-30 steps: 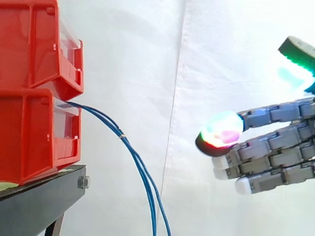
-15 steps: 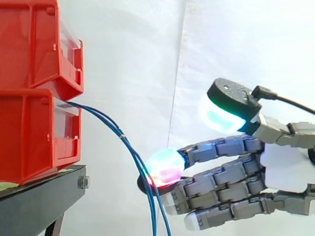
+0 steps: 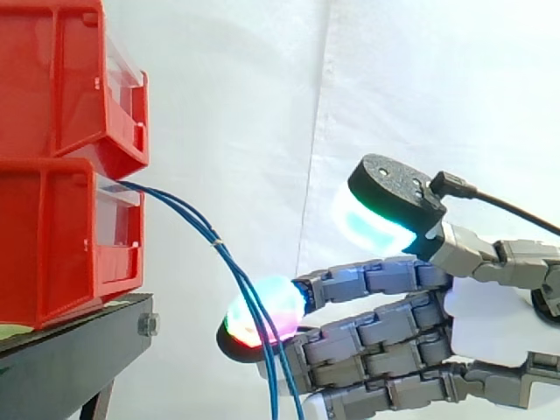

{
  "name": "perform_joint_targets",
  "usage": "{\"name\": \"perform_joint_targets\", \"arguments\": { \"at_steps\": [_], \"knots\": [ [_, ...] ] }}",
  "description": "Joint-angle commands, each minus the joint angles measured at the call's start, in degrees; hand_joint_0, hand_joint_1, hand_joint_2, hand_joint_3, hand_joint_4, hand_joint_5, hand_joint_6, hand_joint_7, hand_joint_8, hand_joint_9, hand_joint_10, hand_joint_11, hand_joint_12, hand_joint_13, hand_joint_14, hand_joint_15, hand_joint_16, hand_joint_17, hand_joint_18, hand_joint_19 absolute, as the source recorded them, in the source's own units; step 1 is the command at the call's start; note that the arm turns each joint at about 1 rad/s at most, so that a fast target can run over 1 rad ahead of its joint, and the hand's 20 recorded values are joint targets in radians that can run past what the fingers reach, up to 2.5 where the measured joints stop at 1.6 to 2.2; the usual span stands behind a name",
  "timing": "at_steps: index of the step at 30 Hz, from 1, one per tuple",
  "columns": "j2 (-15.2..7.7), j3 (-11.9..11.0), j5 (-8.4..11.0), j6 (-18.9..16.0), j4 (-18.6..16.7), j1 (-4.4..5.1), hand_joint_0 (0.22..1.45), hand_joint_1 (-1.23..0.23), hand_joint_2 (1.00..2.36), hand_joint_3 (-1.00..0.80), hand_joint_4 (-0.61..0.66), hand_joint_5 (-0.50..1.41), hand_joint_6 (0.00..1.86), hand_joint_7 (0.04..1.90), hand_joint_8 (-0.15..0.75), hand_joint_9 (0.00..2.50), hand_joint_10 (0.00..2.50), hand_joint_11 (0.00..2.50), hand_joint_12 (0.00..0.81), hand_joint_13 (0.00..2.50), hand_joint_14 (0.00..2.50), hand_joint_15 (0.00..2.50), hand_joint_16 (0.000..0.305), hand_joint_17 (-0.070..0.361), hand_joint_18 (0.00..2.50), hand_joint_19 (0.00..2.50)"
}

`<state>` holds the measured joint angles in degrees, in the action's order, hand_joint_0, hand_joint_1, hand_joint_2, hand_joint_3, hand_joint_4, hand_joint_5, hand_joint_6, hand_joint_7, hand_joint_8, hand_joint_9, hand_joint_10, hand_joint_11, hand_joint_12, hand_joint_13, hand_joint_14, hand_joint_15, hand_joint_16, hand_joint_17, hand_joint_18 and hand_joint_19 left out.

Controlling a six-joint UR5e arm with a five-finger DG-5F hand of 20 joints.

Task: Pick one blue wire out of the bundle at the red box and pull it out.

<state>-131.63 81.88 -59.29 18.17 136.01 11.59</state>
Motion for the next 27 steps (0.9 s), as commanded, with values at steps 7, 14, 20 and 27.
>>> {"name": "perform_joint_targets", "arguments": {
  "at_steps": [7, 14, 20, 27],
  "knots": [
    [-4.0, -3.7, -0.21, 0.2, -0.4, 0.98, 0.49, -0.56, 1.00, -0.49, 0.37, -0.19, 0.50, 0.78, 0.360, 0.50, 0.00, 0.13, 0.436, 0.23, 0.00, 0.03, 0.063, 0.142, 0.29, 0.27],
    [-4.6, -4.5, -0.82, 0.5, -1.3, 1.42, 0.49, -0.55, 1.00, -0.49, 0.37, -0.19, 0.50, 0.79, 0.362, 0.51, 0.00, 0.14, 0.437, 0.24, 0.00, 0.04, 0.063, 0.142, 0.30, 0.27],
    [-6.8, -5.2, -0.74, 1.0, -5.2, 2.12, 0.50, -0.55, 1.00, -0.49, 0.37, -0.18, 0.50, 0.79, 0.362, 0.52, 0.00, 0.15, 0.438, 0.25, 0.00, 0.05, 0.063, 0.142, 0.31, 0.28],
    [-6.7, -5.4, -1.70, 0.5, -5.2, 1.77, 0.50, -0.55, 1.00, -0.48, 0.38, -0.18, 0.50, 0.80, 0.363, 0.53, 0.00, 0.15, 0.440, 0.26, 0.00, 0.05, 0.062, 0.140, 0.33, 0.30]
  ]
}}
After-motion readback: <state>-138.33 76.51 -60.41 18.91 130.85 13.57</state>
